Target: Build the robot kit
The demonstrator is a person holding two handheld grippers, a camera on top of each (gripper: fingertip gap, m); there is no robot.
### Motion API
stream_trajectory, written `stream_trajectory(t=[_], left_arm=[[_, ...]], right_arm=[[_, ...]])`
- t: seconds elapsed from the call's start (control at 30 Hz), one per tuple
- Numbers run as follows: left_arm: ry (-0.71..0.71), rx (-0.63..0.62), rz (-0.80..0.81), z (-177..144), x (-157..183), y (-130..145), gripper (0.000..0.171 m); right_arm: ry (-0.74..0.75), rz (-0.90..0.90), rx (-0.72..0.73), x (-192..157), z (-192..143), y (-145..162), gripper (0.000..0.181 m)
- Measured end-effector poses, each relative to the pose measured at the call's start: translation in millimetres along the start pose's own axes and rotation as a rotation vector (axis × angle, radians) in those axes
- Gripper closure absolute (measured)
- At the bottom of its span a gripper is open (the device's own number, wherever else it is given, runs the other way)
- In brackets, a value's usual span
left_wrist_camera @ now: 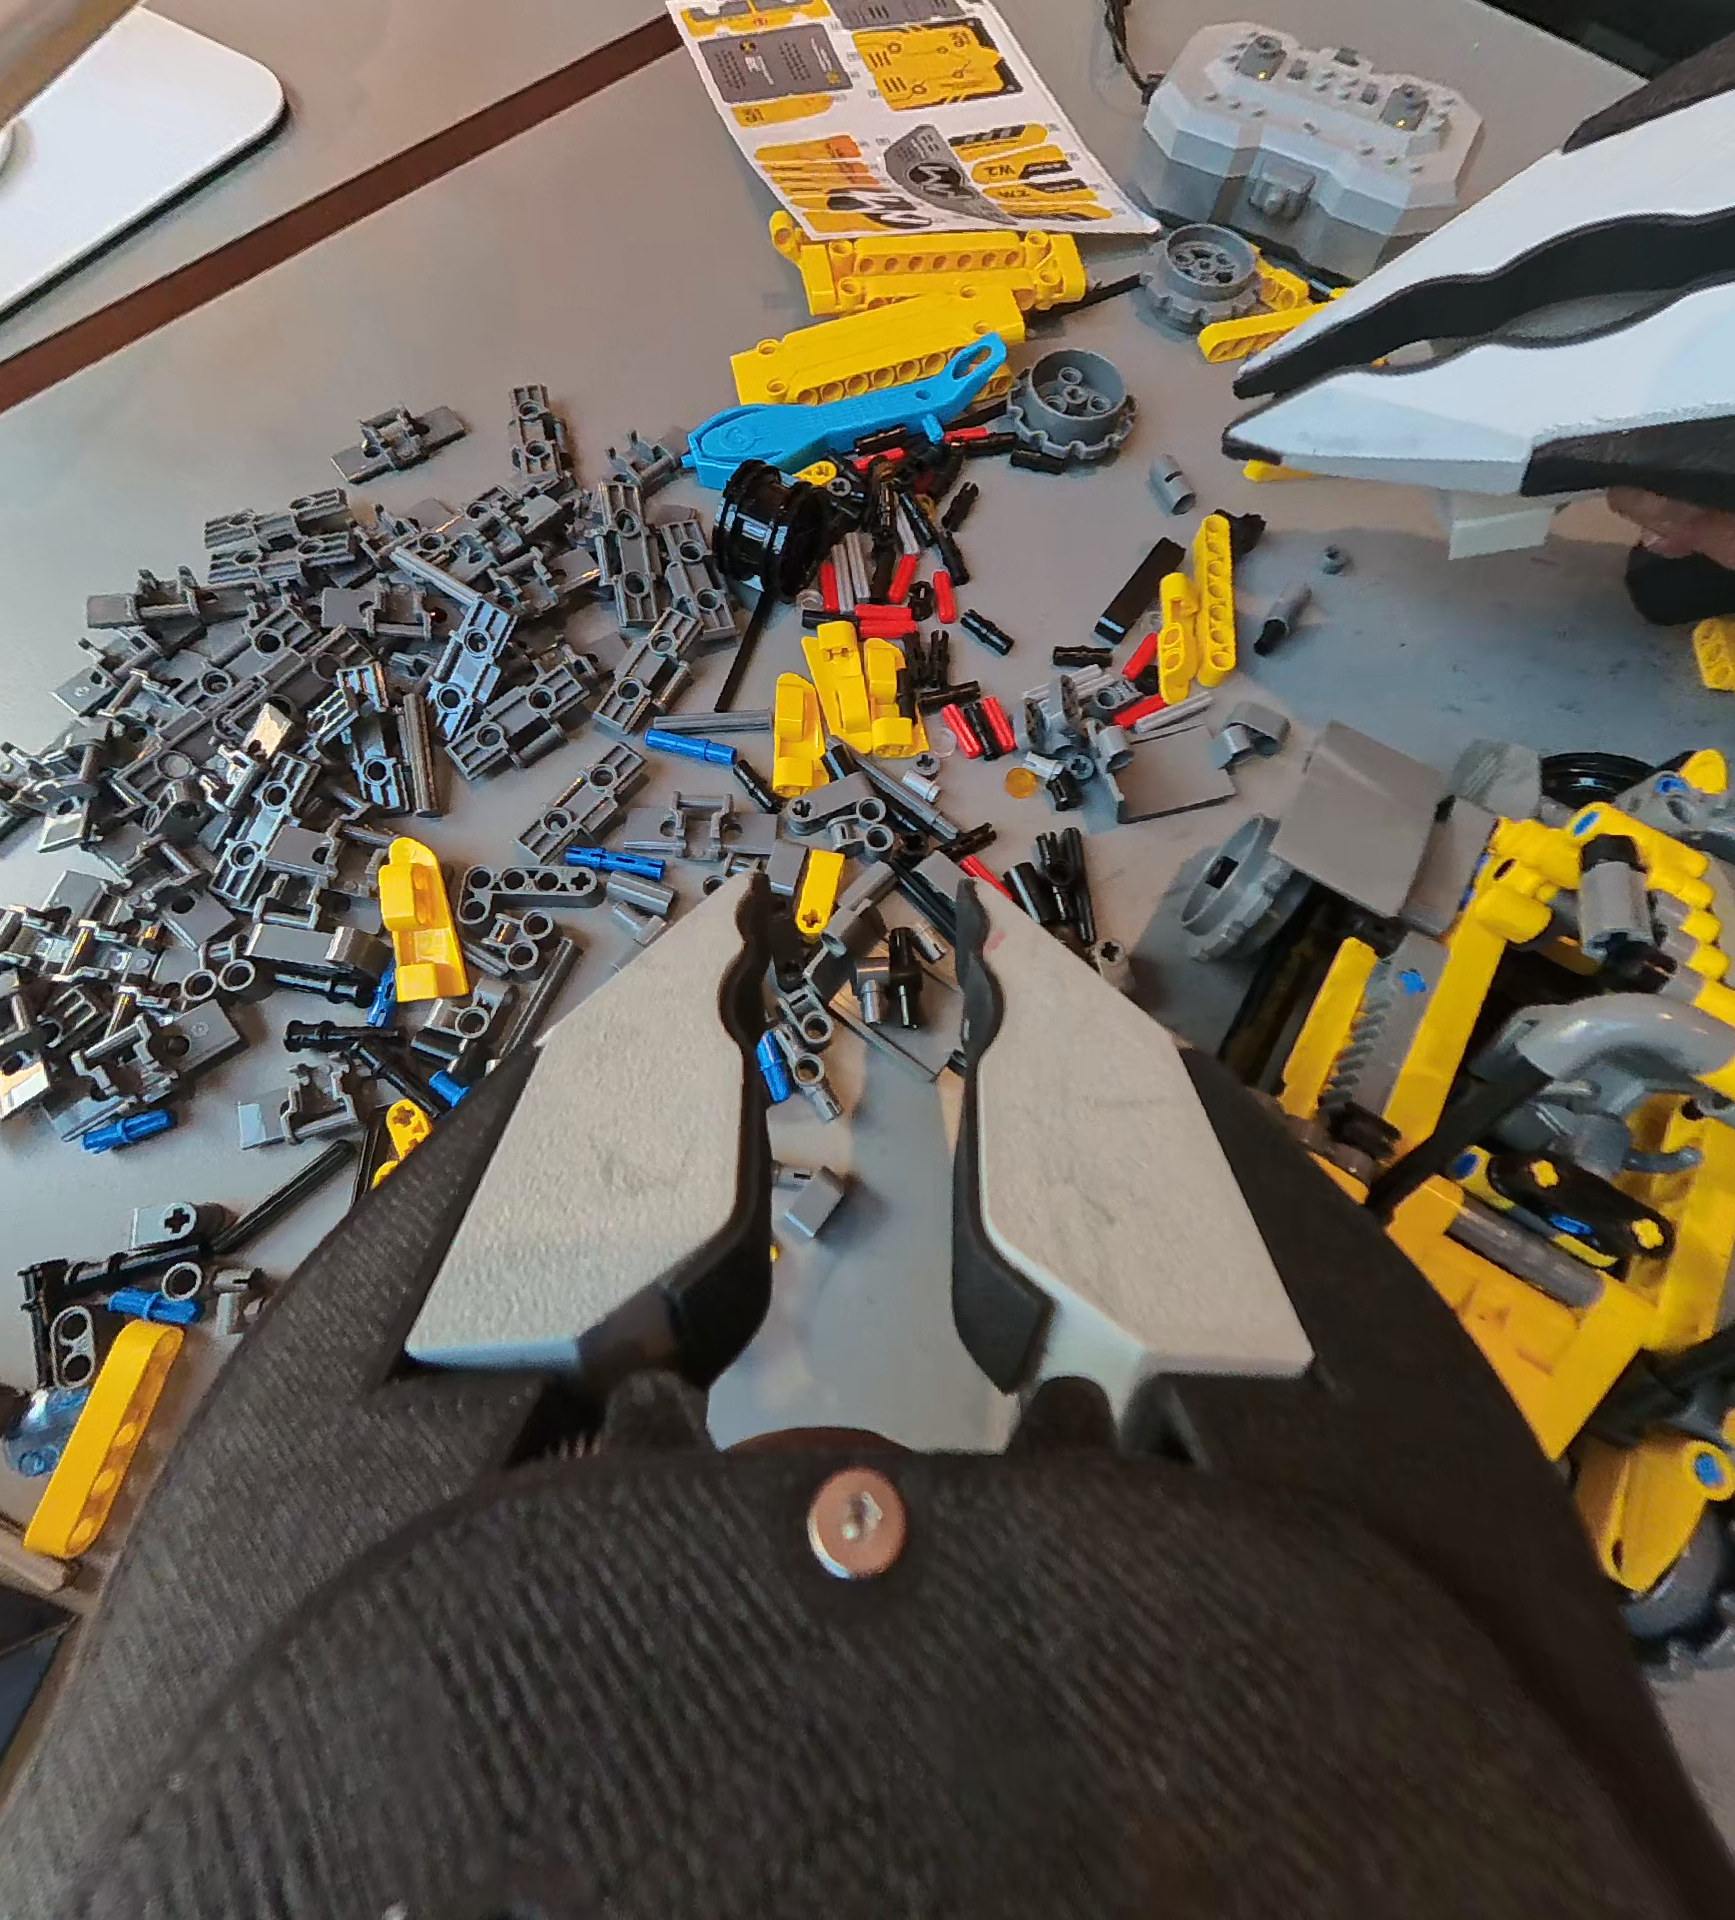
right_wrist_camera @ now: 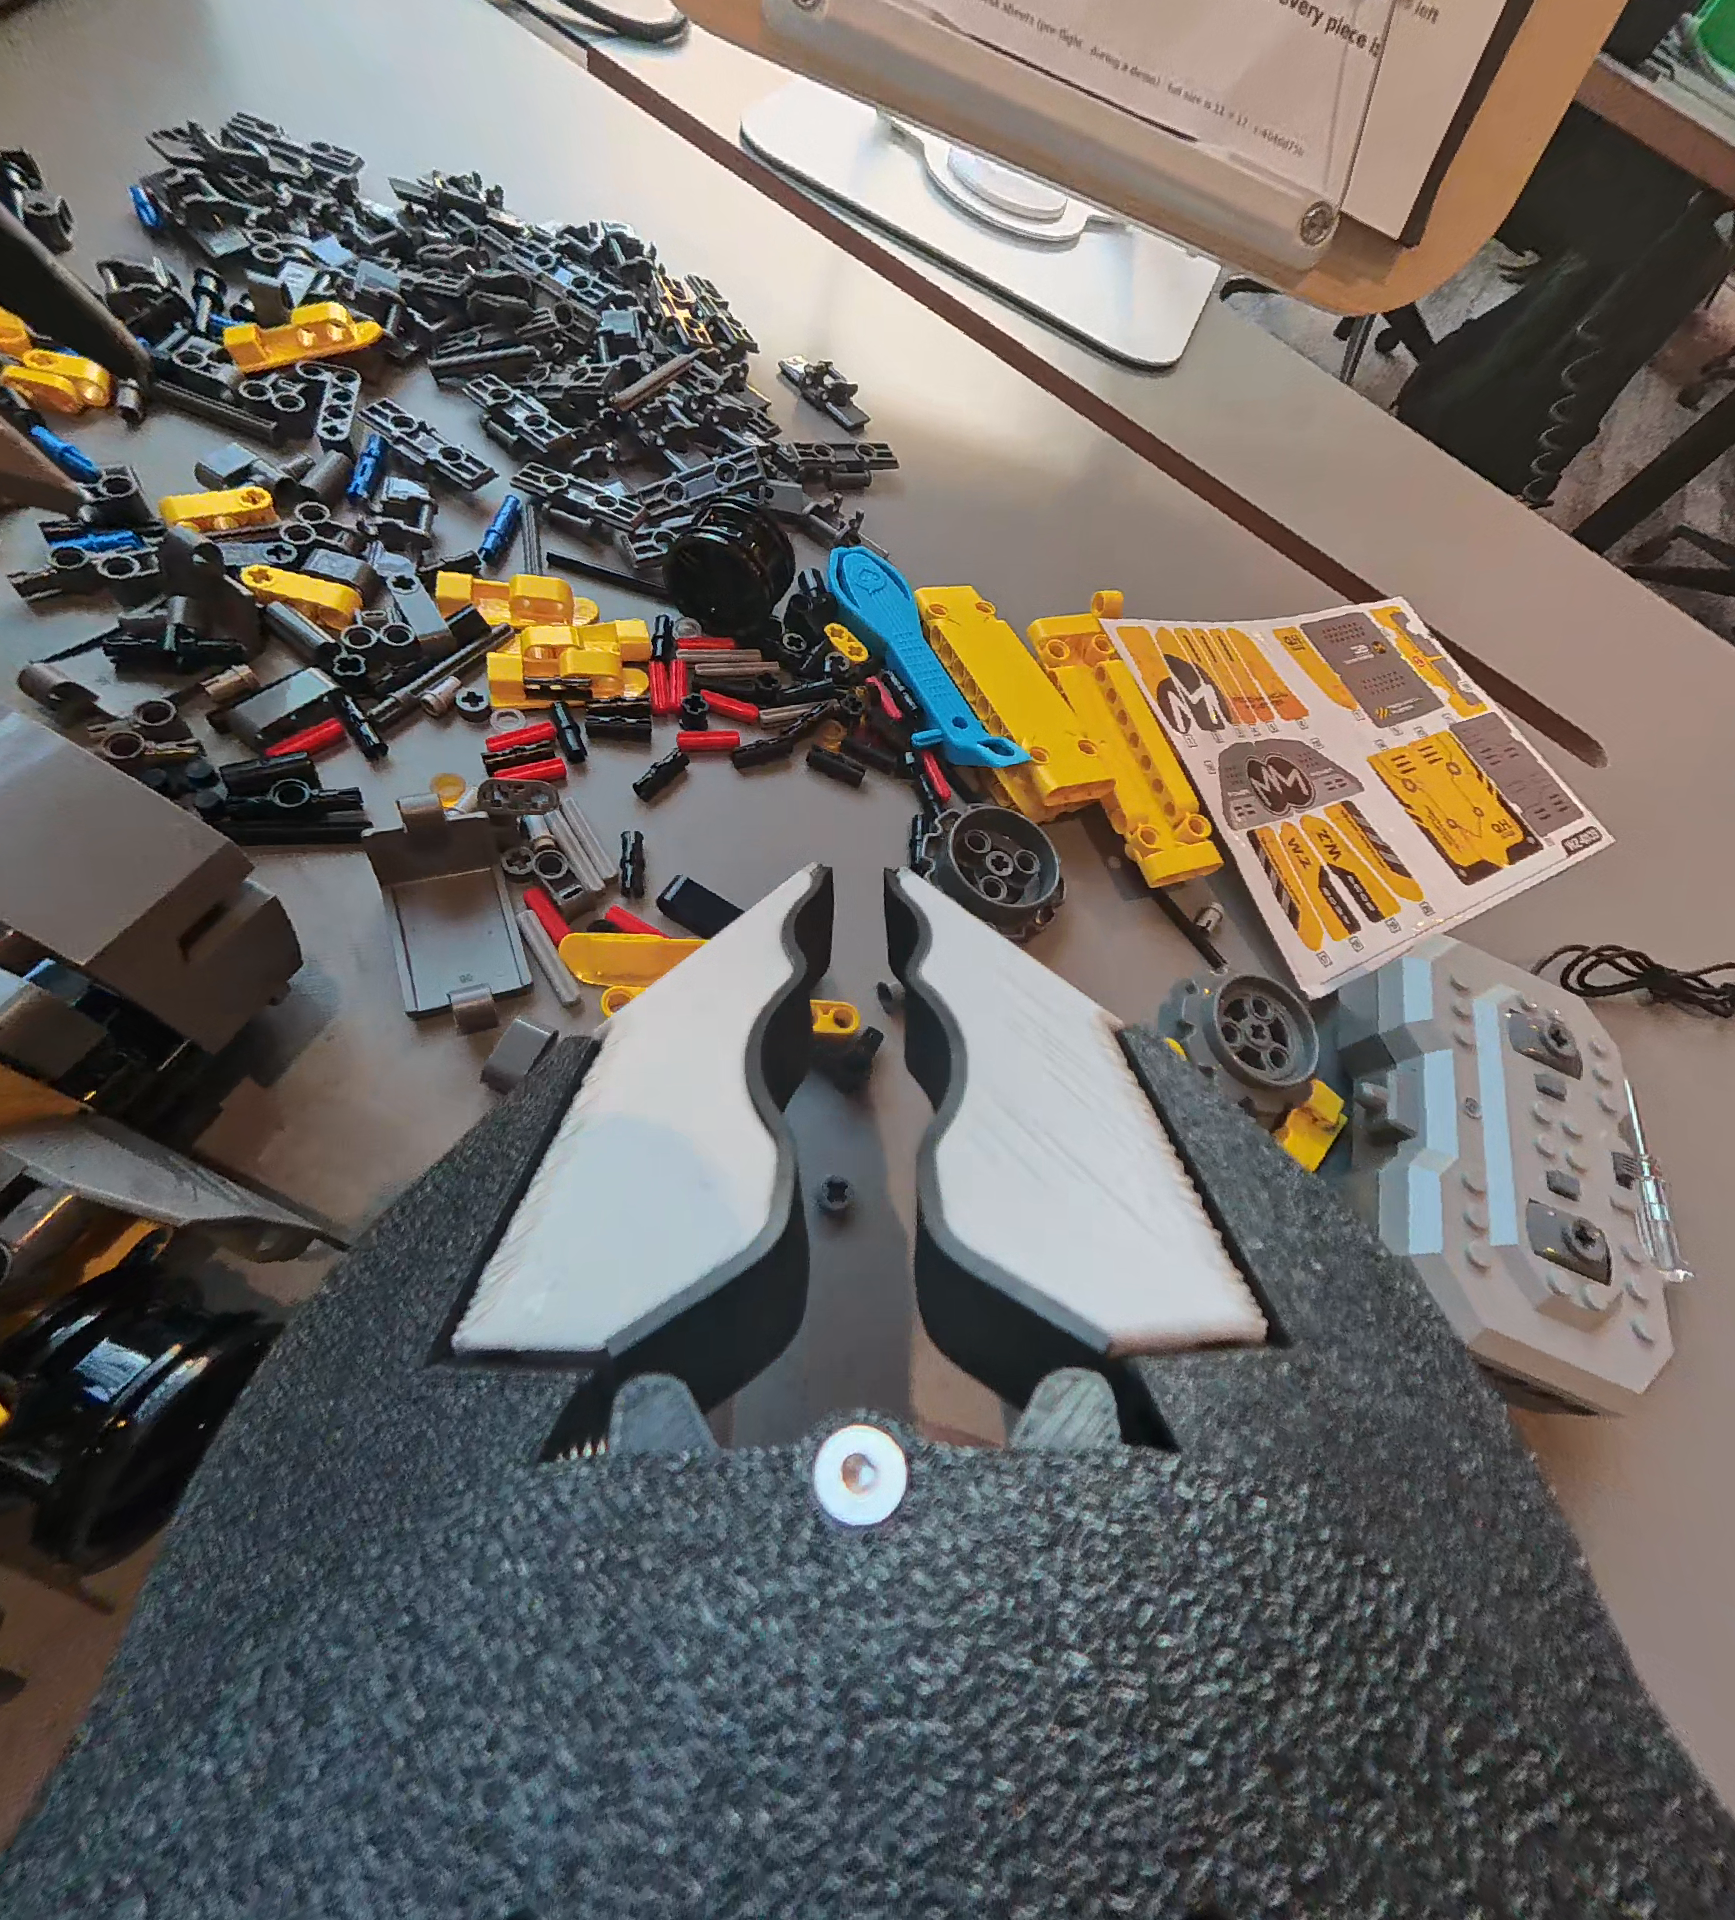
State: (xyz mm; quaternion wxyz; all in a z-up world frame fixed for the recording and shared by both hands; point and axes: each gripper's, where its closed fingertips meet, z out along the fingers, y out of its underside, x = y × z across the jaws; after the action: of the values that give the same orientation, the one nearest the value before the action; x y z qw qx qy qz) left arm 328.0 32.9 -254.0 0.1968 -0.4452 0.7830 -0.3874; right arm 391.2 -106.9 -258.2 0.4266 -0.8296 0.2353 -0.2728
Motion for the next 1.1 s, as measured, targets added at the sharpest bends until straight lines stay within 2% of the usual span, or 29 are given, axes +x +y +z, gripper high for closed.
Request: stream_trajectory(t=[0.13,0.23,0.27,0.47,0.63,0.73,0.87,0.93,1.1], left_arm=[[-0.043,-0.01,-0.021,3.2,-9.7,3.2,0.14],[-0.156,-0.02,-0.105,5.5,-36.0,7.4,0.122],[-0.173,-0.011,-0.125,5.0,-41.6,6.8,0.122],[-0.178,0.114,-0.168,-1.4,-44.8,-13.7,0.118],[-0.3,0.226,-0.188,-11.7,-65.7,-28.1,0.114],[-0.275,0.17,-0.191,-8.6,-69.9,-18.9,0.112],[-0.172,0.046,-0.116,-8.0,-65.0,-2.0,0.12],[-0.17,0.031,-0.108,-12.4,-68.4,-0.3,0.125],[-0.081,-0.011,-0.07,-21.9,-64.4,6.1,0.145]], right_arm=[[-0.002,-0.012,-0.001,-2.5,2.0,-0.4,0.17],[-0.015,-0.006,0.001,-3.9,2.1,-0.4,0.169],[-0.022,-0.001,0.009,-4.4,1.4,-1.3,0.169],[-0.049,0.051,0.058,-3.5,-2.9,-8.3,0.168],[-0.057,0.075,0.109,-2.4,-3.3,-19.8,0.168],[-0.085,0.094,0.147,-0.5,0.1,-39.9,0.161],[-0.19,0.119,0.168,-5.8,12.1,-72.2,0.157],[-0.191,0.115,0.169,-1.3,19.9,-83.5,0.156],[-0.257,0.156,0.181,-5.9,30.1,-87.2,0.157]])
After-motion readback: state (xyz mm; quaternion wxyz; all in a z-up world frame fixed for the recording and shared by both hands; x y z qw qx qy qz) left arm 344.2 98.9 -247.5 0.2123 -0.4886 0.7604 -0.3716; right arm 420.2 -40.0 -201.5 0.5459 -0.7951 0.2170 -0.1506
